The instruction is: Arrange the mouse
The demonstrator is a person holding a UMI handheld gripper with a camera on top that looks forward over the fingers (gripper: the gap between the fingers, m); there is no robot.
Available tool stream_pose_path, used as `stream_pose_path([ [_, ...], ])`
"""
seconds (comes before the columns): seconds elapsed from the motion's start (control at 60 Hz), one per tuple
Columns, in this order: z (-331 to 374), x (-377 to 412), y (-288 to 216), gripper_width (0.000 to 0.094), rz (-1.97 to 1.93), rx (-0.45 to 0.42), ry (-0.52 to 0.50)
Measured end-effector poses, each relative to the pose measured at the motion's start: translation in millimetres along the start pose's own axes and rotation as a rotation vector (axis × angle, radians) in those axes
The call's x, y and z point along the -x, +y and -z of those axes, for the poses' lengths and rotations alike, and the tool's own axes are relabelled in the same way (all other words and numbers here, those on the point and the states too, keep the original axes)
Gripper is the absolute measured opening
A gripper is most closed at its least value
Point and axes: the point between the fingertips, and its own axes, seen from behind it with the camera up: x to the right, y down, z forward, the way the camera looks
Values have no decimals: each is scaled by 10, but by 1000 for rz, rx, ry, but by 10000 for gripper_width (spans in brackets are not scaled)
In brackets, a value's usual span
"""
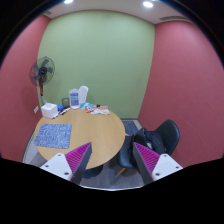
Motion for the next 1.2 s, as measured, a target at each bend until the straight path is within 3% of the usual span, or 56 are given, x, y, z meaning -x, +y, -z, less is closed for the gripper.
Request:
stream_pose_path([
  [0.267,33,144,263,841,-38,29,67],
  [0.5,-45,599,1013,840,-49,130,47],
  [0.717,-662,1209,1411,842,-28,202,-72],
  [0.85,-1234,1549,1465,842,-10,202,-138],
  [1.117,-2324,1731,1540,840,18,207,-156],
  [1.2,-2540,1729,1611,799,6,220,-167],
])
